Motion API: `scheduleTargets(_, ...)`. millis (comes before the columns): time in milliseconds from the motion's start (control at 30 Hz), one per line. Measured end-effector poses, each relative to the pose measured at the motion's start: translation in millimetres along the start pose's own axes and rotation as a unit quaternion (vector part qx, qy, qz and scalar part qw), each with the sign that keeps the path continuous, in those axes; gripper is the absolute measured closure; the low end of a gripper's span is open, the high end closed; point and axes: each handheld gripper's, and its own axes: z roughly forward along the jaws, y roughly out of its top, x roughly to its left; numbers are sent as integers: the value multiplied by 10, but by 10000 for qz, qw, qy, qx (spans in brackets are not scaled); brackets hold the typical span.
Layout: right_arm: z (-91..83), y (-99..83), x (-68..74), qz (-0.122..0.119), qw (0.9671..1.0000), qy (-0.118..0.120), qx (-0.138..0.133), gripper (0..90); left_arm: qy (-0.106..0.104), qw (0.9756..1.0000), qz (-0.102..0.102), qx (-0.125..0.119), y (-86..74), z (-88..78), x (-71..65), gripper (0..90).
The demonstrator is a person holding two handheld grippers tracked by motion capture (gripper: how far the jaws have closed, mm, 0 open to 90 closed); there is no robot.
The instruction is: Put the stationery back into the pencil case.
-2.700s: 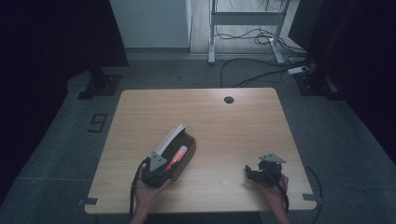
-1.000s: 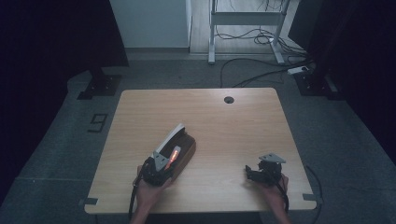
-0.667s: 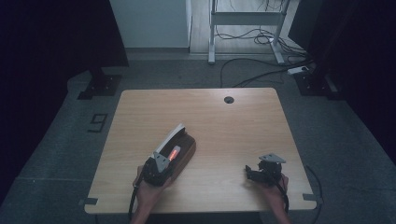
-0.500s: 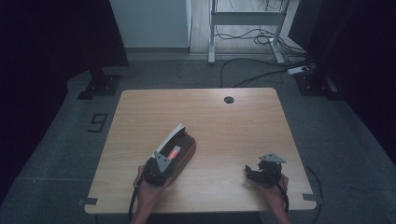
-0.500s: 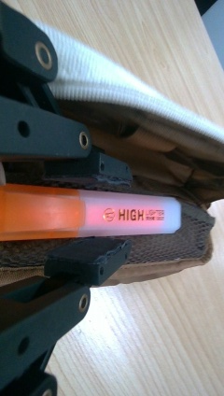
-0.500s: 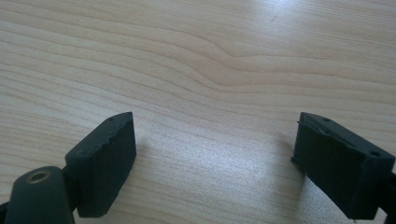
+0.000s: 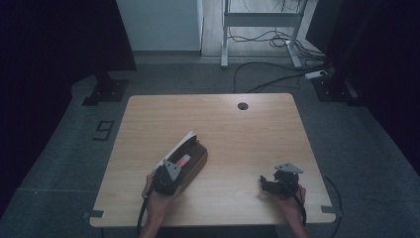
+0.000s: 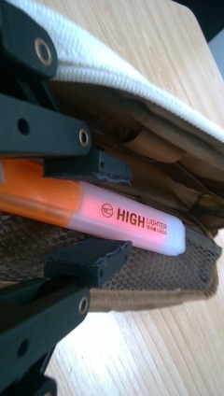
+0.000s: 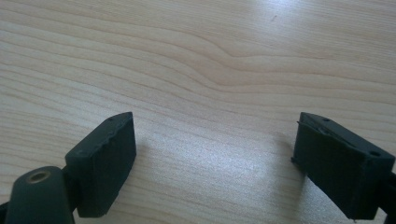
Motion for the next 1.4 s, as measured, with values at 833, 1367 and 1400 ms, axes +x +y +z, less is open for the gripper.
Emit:
scheduleTargets(833, -1, 0, 1, -2, 10000, -1, -2, 128, -139, 9996, -132, -214, -6, -110, 37, 566)
scheduleTargets(1367, -1, 0, 1, -2, 10000, -2, -2, 128, -1133, 9909, -500, -532, -184, -460, 163, 501)
scheduleTargets(1400, 0, 0, 1, -2, 10000, -2, -2, 128, -1226, 9899, -487, -527, -200, -475, 179, 495)
